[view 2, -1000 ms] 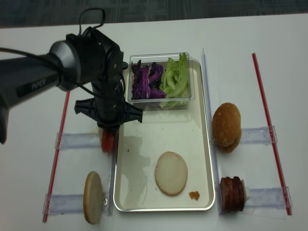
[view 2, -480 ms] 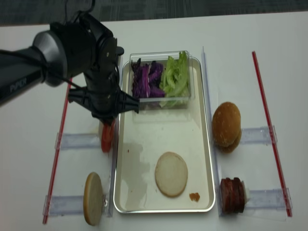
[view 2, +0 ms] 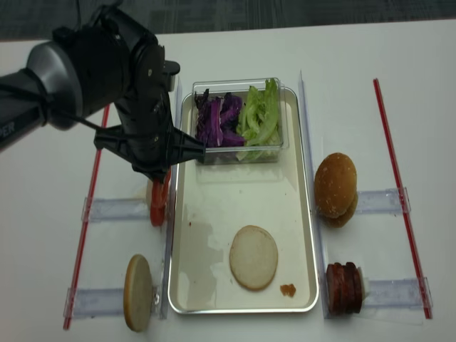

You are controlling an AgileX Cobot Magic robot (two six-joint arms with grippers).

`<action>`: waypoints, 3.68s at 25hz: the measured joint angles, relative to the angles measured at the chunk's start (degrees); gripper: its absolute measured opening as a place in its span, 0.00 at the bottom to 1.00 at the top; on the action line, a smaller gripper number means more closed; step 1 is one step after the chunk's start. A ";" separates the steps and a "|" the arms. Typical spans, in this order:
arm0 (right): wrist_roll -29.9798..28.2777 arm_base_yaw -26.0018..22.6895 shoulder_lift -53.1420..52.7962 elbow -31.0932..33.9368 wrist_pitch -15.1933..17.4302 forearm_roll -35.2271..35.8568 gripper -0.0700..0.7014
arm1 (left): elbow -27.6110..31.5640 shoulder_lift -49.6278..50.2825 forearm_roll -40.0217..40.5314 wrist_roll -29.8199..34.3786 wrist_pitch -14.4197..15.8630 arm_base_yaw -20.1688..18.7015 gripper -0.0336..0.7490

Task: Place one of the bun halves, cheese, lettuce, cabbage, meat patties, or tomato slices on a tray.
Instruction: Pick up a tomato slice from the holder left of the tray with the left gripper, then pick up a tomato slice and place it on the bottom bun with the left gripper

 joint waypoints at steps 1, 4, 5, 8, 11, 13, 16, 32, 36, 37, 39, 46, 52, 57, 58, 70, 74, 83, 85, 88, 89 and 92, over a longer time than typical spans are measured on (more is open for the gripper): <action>0.00 0.00 0.00 0.00 0.00 0.00 0.70 | 0.00 -0.23 -0.39 0.16 0.05 0.00 0.13; 0.00 0.00 0.00 0.00 0.00 0.00 0.70 | 0.00 -1.21 -0.80 0.55 0.14 0.00 0.13; 0.00 0.00 0.00 0.00 0.00 0.00 0.70 | 0.00 -1.53 -0.80 0.65 0.39 0.00 0.13; 0.00 0.00 0.00 0.00 0.00 0.00 0.70 | 0.00 -2.80 -1.07 0.99 0.61 0.00 0.13; 0.00 0.00 0.00 0.00 0.00 0.00 0.70 | 0.00 -4.03 -1.89 1.02 0.65 0.00 0.13; 0.00 0.00 0.00 0.00 0.00 0.00 0.70 | 0.12 -4.90 -2.25 1.02 0.12 0.00 0.13; 0.00 0.00 0.00 0.00 0.00 0.00 0.70 | 1.10 -6.30 -2.52 1.02 -0.65 0.00 0.13; -0.11 0.00 0.00 0.00 0.00 0.00 0.70 | 11.43 -15.58 -7.59 1.04 -7.07 0.00 0.13; -0.21 0.00 0.00 0.00 0.00 0.00 0.70 | 13.62 -17.11 -9.68 2.14 -8.24 0.00 0.13; -0.21 0.00 0.00 0.00 -0.13 0.00 0.70 | 14.30 -17.41 -10.15 2.41 -8.51 0.00 0.13; -0.21 0.00 0.00 0.00 -0.13 0.00 0.70 | 15.70 -18.18 -11.26 2.91 -9.31 0.00 0.13; -0.21 0.00 0.00 0.00 -0.13 0.00 0.70 | 20.48 -21.29 -14.52 4.31 -12.36 0.00 0.13; -0.21 0.00 0.00 0.00 -0.13 0.00 0.70 | 21.23 -22.82 -17.52 5.98 -13.69 0.00 0.13; -0.21 0.00 0.00 0.00 -0.13 0.00 0.70 | 21.33 -24.25 -20.13 7.42 -14.67 0.00 0.13; -0.21 0.00 0.00 0.00 -0.13 0.00 0.70 | 21.50 -24.47 -20.68 7.82 -14.82 0.00 0.13; -0.21 0.00 0.00 0.00 -0.13 0.00 0.70 | 31.48 -28.15 -36.03 19.22 -22.84 0.00 0.12; -0.21 0.00 0.00 0.00 -0.13 0.00 0.70 | 34.43 -28.50 -43.85 26.31 -25.43 0.00 0.12; -0.21 0.00 0.00 0.00 -0.13 0.00 0.70 | 39.00 -28.50 -70.86 50.55 -29.49 0.00 0.12; -0.21 0.00 0.00 0.00 -0.13 0.00 0.70 | 40.06 -28.50 -76.94 56.48 -29.93 0.00 0.12; -0.21 0.00 0.00 0.00 -0.13 0.00 0.70 | 40.66 -28.50 -84.16 63.40 -30.03 0.00 0.12; -0.21 0.00 0.00 0.00 -0.13 0.00 0.70 | 40.66 -28.27 -86.11 65.16 -29.81 0.00 0.12; -0.21 0.00 0.00 0.00 -0.13 0.00 0.70 | 40.66 -26.72 -90.04 68.14 -28.50 0.00 0.12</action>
